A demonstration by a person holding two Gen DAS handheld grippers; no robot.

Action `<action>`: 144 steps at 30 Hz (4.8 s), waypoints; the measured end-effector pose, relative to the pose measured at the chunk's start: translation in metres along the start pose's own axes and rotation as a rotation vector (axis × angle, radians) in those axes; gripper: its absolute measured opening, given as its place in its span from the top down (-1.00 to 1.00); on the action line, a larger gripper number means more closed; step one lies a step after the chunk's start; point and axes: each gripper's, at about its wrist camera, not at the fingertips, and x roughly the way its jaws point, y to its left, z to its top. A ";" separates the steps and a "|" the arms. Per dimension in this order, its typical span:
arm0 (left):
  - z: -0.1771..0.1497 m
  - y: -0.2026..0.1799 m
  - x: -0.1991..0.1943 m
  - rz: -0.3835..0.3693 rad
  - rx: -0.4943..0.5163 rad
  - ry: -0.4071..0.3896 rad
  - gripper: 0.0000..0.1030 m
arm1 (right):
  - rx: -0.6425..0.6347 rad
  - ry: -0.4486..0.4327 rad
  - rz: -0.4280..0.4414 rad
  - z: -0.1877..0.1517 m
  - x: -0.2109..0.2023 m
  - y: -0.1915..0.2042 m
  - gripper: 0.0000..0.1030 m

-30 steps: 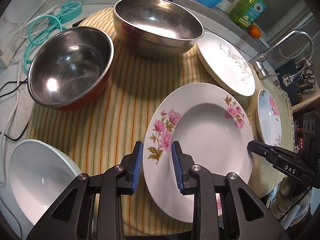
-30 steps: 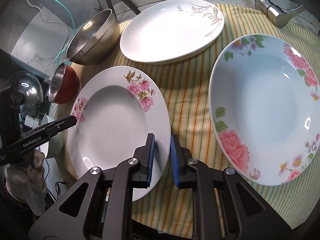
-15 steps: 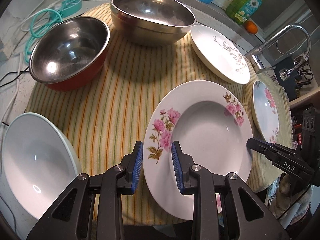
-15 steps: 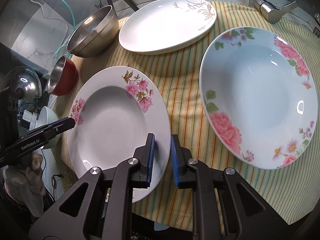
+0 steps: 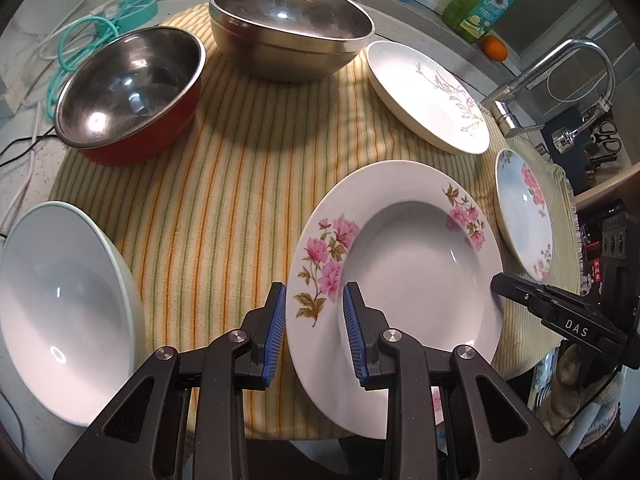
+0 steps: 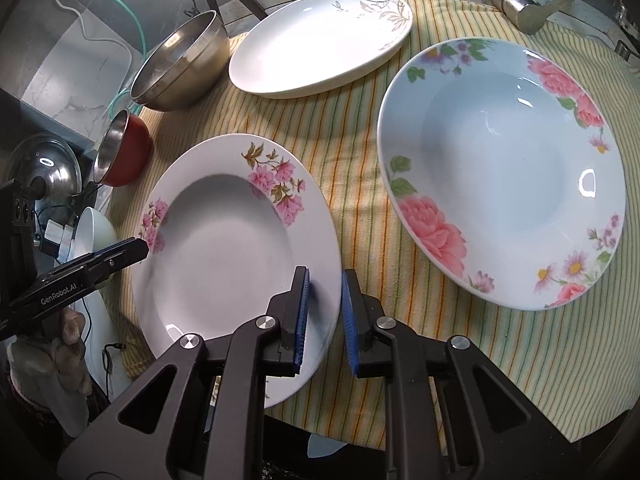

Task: Organize plates and bowls

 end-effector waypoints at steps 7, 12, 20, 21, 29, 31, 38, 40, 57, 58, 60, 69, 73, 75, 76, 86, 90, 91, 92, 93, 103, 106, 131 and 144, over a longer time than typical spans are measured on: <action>0.001 -0.006 0.002 0.000 0.011 0.000 0.48 | 0.015 -0.004 -0.013 -0.002 -0.002 -0.004 0.68; 0.001 -0.007 0.003 0.000 0.013 -0.001 0.48 | 0.018 -0.003 -0.011 -0.004 -0.003 -0.007 0.68; 0.001 -0.005 0.002 -0.006 0.006 0.000 0.47 | 0.014 -0.002 -0.001 -0.005 -0.005 -0.007 0.55; 0.002 -0.005 0.000 -0.003 0.007 -0.006 0.47 | 0.016 -0.004 0.000 -0.005 -0.005 -0.008 0.48; 0.016 -0.019 -0.020 -0.014 0.031 -0.087 0.19 | 0.000 -0.034 -0.007 -0.010 -0.025 -0.015 0.05; 0.020 -0.028 -0.022 -0.032 0.040 -0.098 0.19 | -0.004 -0.044 -0.007 -0.012 -0.034 -0.019 0.05; 0.033 -0.072 -0.007 -0.114 0.074 -0.093 0.19 | 0.004 -0.108 -0.042 -0.011 -0.067 -0.046 0.05; 0.036 -0.085 -0.002 -0.135 0.082 -0.088 0.19 | 0.020 -0.128 -0.052 -0.009 -0.076 -0.057 0.05; 0.059 -0.167 0.059 -0.178 0.169 0.002 0.24 | 0.177 -0.168 -0.106 0.026 -0.091 -0.167 0.10; 0.060 -0.169 0.062 -0.172 0.171 0.003 0.25 | 0.182 -0.165 -0.100 0.028 -0.089 -0.171 0.13; 0.062 -0.171 0.065 -0.172 0.173 0.010 0.29 | 0.190 -0.159 -0.087 0.030 -0.086 -0.177 0.21; 0.068 -0.176 0.078 -0.170 0.155 0.041 0.31 | 0.192 -0.123 -0.043 0.040 -0.072 -0.188 0.53; 0.069 -0.180 0.080 -0.170 0.158 0.044 0.53 | 0.192 -0.103 -0.027 0.043 -0.064 -0.190 0.63; 0.070 -0.181 0.080 -0.163 0.169 0.043 0.53 | 0.189 -0.094 -0.017 0.043 -0.062 -0.191 0.70; 0.070 -0.181 0.081 -0.161 0.170 0.044 0.53 | 0.188 -0.092 -0.014 0.044 -0.061 -0.191 0.71; 0.072 -0.180 0.081 -0.174 0.155 0.048 0.53 | 0.206 -0.077 0.003 0.045 -0.057 -0.193 0.76; 0.072 -0.180 0.078 -0.180 0.157 0.047 0.53 | 0.203 -0.078 -0.013 0.044 -0.059 -0.190 0.76; 0.071 -0.179 0.077 -0.181 0.156 0.046 0.53 | 0.201 -0.081 -0.017 0.044 -0.060 -0.189 0.76; 0.071 -0.179 0.076 -0.180 0.157 0.045 0.53 | 0.199 -0.084 -0.020 0.044 -0.062 -0.188 0.76; 0.070 -0.179 0.076 -0.179 0.160 0.044 0.53 | 0.201 -0.085 -0.020 0.043 -0.063 -0.187 0.76; 0.070 -0.175 0.055 -0.192 0.166 0.017 0.53 | 0.208 -0.108 -0.017 0.038 -0.079 -0.177 0.76; 0.069 -0.169 0.045 -0.199 0.161 0.005 0.53 | 0.204 -0.115 -0.011 0.037 -0.085 -0.168 0.76; 0.026 -0.051 -0.012 -0.125 0.043 -0.026 0.53 | 0.069 -0.021 0.078 0.007 -0.053 -0.038 0.76; 0.009 -0.013 -0.012 -0.103 0.003 -0.006 0.53 | 0.024 0.041 0.068 -0.008 -0.023 0.001 0.76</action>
